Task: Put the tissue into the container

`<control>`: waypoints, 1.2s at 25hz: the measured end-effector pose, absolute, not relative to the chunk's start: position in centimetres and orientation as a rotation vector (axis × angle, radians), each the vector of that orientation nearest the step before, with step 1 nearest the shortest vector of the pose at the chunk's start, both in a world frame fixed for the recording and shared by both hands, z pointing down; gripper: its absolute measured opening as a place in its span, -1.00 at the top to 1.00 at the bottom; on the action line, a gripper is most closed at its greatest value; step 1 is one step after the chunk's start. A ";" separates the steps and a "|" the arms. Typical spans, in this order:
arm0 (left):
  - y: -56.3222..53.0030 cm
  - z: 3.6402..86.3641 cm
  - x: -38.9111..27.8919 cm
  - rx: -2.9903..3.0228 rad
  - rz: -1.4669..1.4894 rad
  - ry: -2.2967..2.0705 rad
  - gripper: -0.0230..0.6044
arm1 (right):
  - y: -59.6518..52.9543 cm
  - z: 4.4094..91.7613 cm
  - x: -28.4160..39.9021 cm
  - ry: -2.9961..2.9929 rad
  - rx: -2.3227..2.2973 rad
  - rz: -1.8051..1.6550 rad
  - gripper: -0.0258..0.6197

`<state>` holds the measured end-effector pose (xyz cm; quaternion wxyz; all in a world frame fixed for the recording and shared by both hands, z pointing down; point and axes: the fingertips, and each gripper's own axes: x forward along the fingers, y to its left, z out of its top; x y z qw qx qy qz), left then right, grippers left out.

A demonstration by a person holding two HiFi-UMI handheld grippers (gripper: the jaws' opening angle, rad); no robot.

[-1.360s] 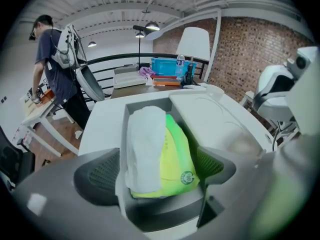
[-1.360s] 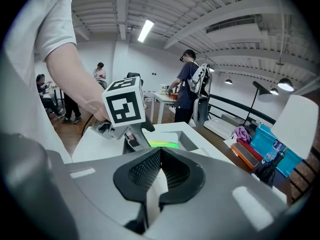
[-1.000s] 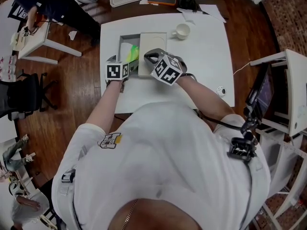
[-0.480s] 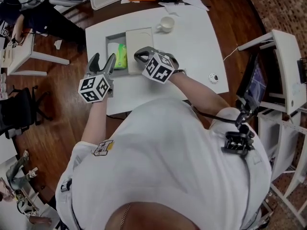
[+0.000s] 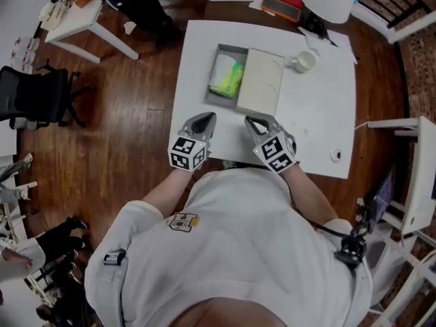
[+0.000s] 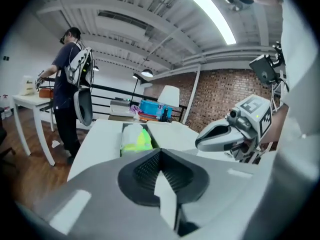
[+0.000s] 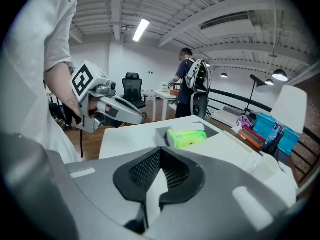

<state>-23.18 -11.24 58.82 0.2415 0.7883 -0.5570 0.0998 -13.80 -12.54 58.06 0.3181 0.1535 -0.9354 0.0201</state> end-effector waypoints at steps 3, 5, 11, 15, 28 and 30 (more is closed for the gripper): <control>-8.0 61.6 -22.8 2.092 0.323 -1.532 0.93 | -10.3 59.9 -14.4 -2.461 0.309 0.044 0.92; -5.6 62.8 -22.7 2.023 0.331 -1.569 0.93 | -8.2 61.0 -14.7 -2.455 0.230 0.046 0.92; 2.1 62.4 -19.3 1.947 0.386 -1.536 0.93 | -1.5 60.9 -12.0 -2.431 0.168 0.085 0.92; 5.1 61.6 -19.6 1.855 0.370 -1.673 0.93 | -0.4 60.8 -12.4 -2.460 0.064 0.009 0.92; 10.2 58.6 -18.7 1.805 0.252 -1.778 0.93 | 2.9 59.8 -12.4 -2.465 0.020 -0.063 0.92; 9.3 58.8 -19.3 1.838 0.246 -1.762 0.93 | 2.1 59.9 -12.8 -2.453 0.060 -0.077 0.92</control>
